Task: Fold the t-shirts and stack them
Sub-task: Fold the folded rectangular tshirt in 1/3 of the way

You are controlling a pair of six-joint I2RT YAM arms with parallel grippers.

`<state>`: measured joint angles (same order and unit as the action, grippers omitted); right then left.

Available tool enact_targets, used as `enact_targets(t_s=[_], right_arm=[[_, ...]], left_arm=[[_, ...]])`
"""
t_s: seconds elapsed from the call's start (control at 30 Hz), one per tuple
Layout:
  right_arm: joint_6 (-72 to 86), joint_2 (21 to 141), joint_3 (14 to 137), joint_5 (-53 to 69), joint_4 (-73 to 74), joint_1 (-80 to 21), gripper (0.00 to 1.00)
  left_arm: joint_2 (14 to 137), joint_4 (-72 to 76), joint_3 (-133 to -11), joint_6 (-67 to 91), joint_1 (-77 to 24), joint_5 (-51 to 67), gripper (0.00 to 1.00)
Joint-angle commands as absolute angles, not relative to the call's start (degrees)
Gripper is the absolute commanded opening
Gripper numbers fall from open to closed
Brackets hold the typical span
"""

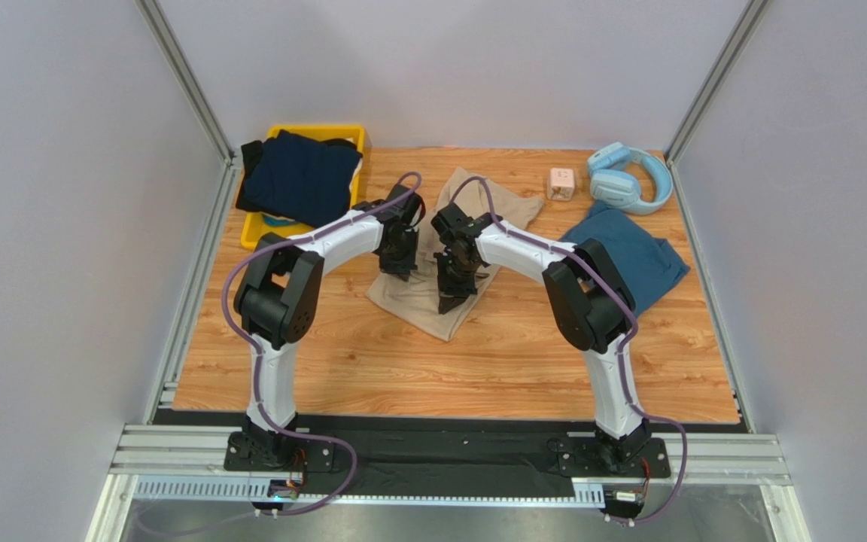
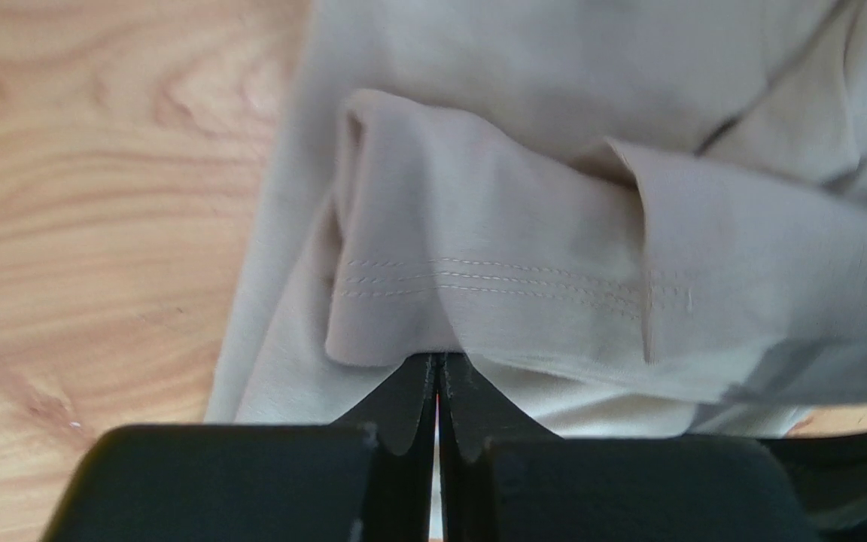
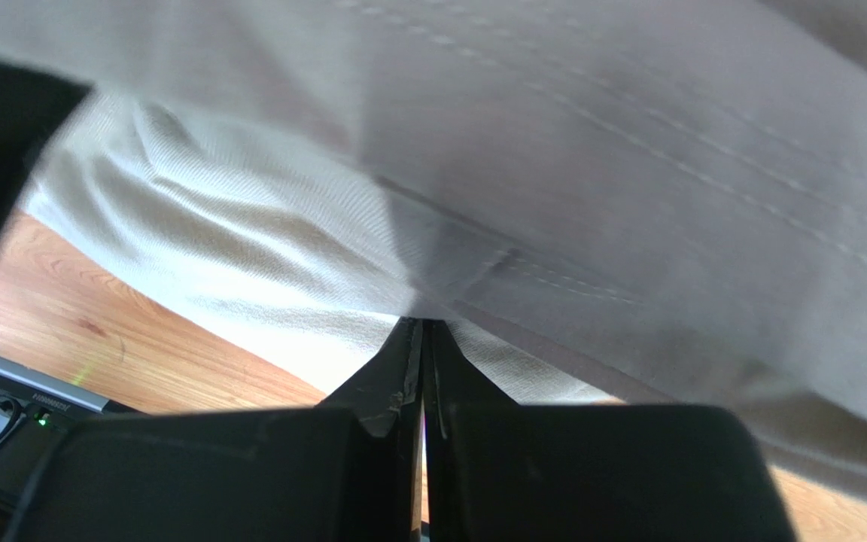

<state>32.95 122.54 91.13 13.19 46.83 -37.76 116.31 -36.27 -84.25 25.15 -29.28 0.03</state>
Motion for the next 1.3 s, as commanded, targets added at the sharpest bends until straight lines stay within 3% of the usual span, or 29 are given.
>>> enact_targets(t_s=[0.0,0.67,1.0,1.27], right_arm=[[30.68,125.77,86.75,11.34,47.46,-39.72,0.00],[32.08,123.23,82.18,14.06,43.24,-40.87,0.00],[30.41,121.38,90.17,12.74,48.68,-39.20,0.00],[28.39,121.11,98.78,12.30,54.49,-34.11,0.00]], left_arm=[[118.82,-33.66,-89.82,23.73,-27.42,-1.67,0.00],[129.02,-38.31,-108.63,24.34,-26.81,4.92,0.00],[125.34,-39.20,-107.23,23.73,-26.02,0.37,0.00],[112.95,-40.08,-97.92,21.19,-23.99,-2.99,0.00]])
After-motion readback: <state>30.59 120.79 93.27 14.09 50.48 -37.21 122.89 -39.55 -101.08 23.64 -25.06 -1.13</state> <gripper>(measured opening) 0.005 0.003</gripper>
